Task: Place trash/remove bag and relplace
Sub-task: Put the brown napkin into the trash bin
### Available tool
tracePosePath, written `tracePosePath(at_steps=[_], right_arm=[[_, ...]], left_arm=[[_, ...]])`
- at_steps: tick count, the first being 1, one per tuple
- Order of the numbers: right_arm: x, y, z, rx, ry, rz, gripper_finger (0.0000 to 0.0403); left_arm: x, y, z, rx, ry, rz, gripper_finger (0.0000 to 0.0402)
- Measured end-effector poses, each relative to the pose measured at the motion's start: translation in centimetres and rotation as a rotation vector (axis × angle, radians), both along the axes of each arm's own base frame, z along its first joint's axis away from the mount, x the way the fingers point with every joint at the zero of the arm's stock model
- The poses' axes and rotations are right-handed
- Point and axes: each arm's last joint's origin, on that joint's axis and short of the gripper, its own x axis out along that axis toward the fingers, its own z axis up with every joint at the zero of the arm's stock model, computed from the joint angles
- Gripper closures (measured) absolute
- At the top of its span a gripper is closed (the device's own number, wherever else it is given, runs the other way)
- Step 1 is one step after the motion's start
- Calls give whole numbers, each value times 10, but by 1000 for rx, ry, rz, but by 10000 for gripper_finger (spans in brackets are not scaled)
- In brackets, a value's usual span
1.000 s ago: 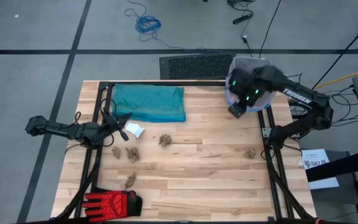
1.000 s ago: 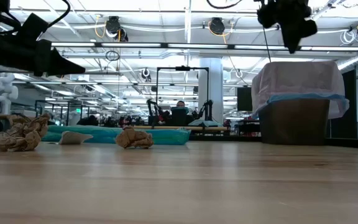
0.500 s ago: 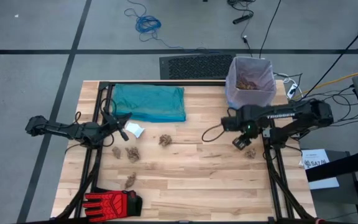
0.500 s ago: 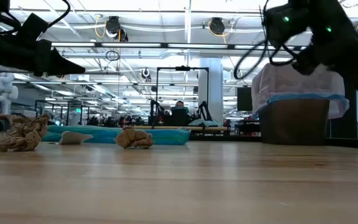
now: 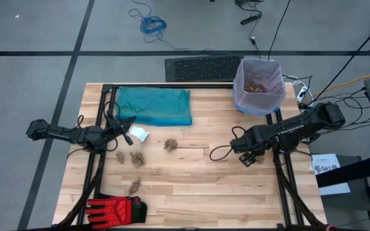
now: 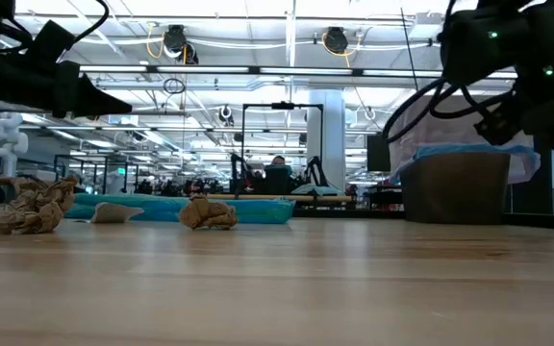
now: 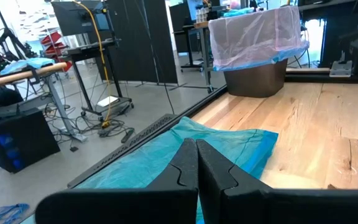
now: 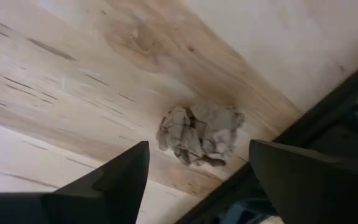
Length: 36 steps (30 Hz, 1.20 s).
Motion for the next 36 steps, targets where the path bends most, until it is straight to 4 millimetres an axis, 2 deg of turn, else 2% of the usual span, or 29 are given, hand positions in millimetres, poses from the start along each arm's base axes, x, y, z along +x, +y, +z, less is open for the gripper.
tracePosePath(at_steps=[8,11,14,18,21,22,26,30,34,36], right_arm=[[-14,15,-34,-7,-42,4,126],[-20,18,-42,-14,-42,-27,138],[-20,22,-43,-22,-62,-37,177],[-9,28,-37,2,-132,-27,278],[8,32,-23,23,-246,12,369],[14,32,-19,17,-281,37,383],[44,26,13,-33,-482,105,387],[68,8,60,-225,-609,170,397],[76,-17,117,-481,-632,232,400],[74,-31,148,-615,-615,237,400]], left_arm=[[0,0,0,0,0,0,401],[0,0,0,0,0,0,401],[0,0,0,0,-1,0,401],[0,0,0,0,0,0,401],[0,0,0,0,0,0,401],[0,0,0,0,-1,0,401],[0,0,0,0,0,0,401],[0,0,0,0,0,0,401],[0,0,0,0,0,0,401],[0,0,0,0,-1,0,401]])
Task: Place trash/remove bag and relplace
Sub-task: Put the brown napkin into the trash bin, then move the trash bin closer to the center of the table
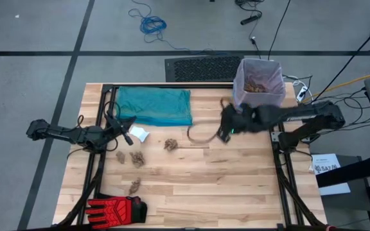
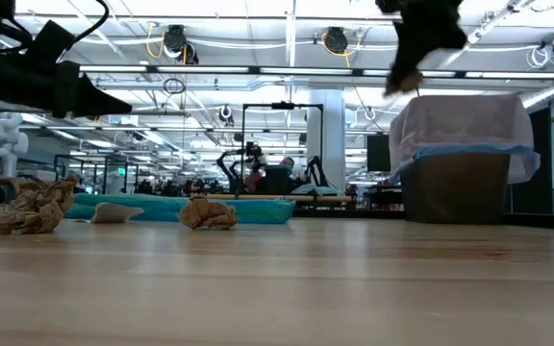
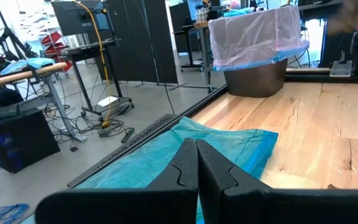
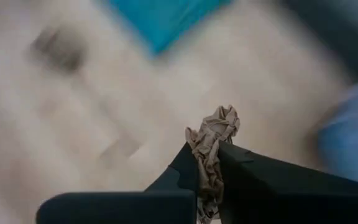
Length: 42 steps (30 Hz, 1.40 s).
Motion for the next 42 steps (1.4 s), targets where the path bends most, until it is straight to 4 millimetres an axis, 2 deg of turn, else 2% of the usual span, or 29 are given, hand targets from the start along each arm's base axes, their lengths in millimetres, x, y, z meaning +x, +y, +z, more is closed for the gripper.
tracePosePath(at_steps=[4,6,8,14,19,27,32,37,39,42], right_arm=[[-14,-34,52,-227,4,-135,401],[-23,-53,68,-303,31,-206,402],[-31,-73,75,-329,70,-276,402],[-60,-130,69,-303,249,-466,396],[-75,-166,59,-121,268,-518,347],[-71,-204,37,-79,389,-489,233],[-70,-217,28,-86,453,-499,194],[-72,-216,25,16,416,-465,190],[-71,-214,24,88,382,-437,209],[-67,-211,20,182,330,-380,262]], left_arm=[[0,0,0,0,1,0,401],[0,0,0,0,1,0,401],[0,0,0,0,0,0,401],[0,0,0,0,1,0,401],[0,0,0,0,1,0,401],[0,0,0,0,1,0,401],[0,0,0,0,0,0,401],[0,0,0,0,1,0,401],[0,0,0,0,1,0,401],[0,0,0,0,1,0,401]])
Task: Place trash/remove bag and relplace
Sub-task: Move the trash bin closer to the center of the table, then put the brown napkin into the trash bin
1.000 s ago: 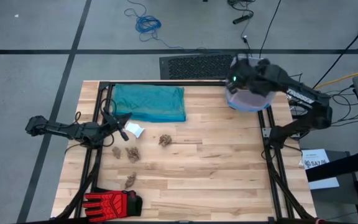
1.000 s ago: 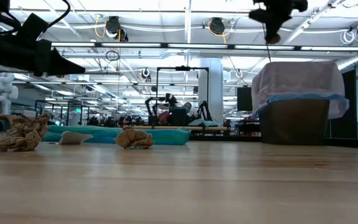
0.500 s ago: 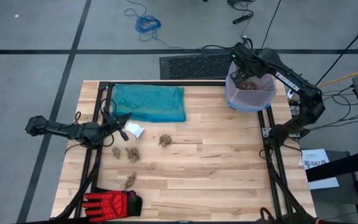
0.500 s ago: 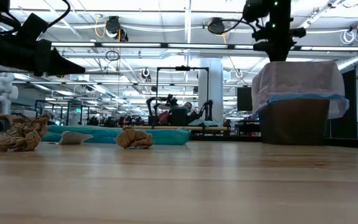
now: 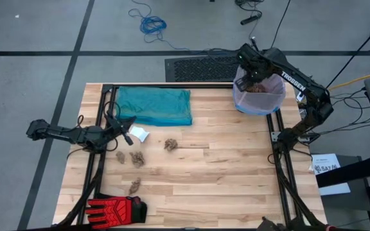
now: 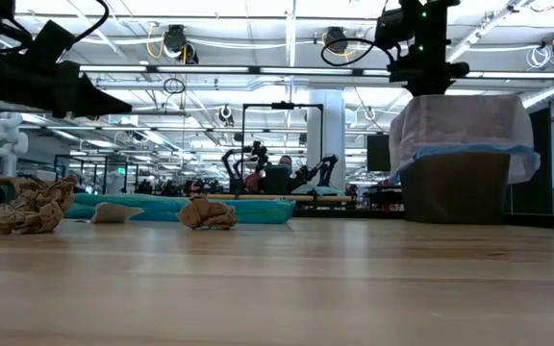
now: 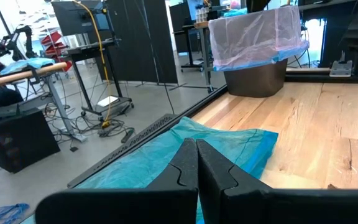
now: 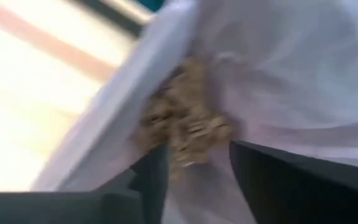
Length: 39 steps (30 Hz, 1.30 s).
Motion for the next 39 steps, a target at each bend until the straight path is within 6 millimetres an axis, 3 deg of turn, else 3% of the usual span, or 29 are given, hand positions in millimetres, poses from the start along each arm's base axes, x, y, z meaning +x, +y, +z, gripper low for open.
tracePosePath(at_steps=[6,14,27,33,39], right_arm=[[14,15,-3,147,-110,111,391],[39,49,-4,305,-206,231,401],[76,126,-4,425,-202,464,402],[77,154,-2,372,-77,578,403],[71,163,14,236,-21,619,403]], left_arm=[[0,0,0,0,0,0,401],[0,0,0,0,0,0,401],[0,0,0,0,0,0,401],[0,0,0,0,0,0,401],[0,0,0,0,0,0,401]])
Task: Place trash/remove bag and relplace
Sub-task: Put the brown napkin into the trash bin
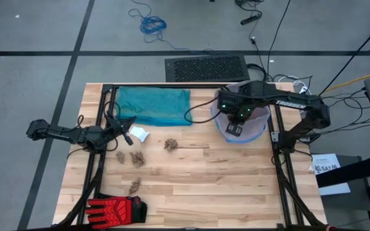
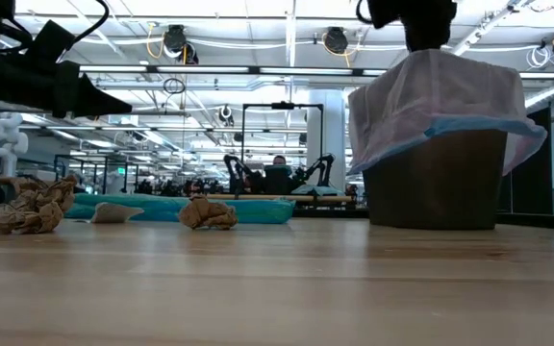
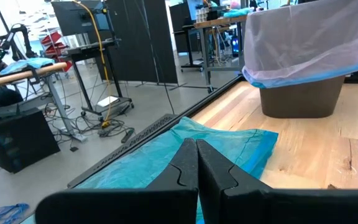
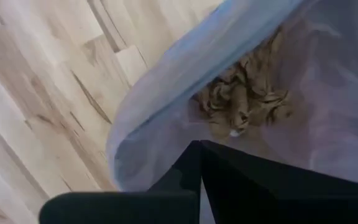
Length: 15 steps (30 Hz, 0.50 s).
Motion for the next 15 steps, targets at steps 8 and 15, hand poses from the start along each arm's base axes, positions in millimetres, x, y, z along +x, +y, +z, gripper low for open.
tracePosePath(at_steps=[8,15], right_arm=[[-18,2,46,-138,-164,48,403],[-33,8,80,-282,-361,116,403]], left_arm=[[0,0,0,0,0,0,401],[0,0,5,-11,-60,0,401]])
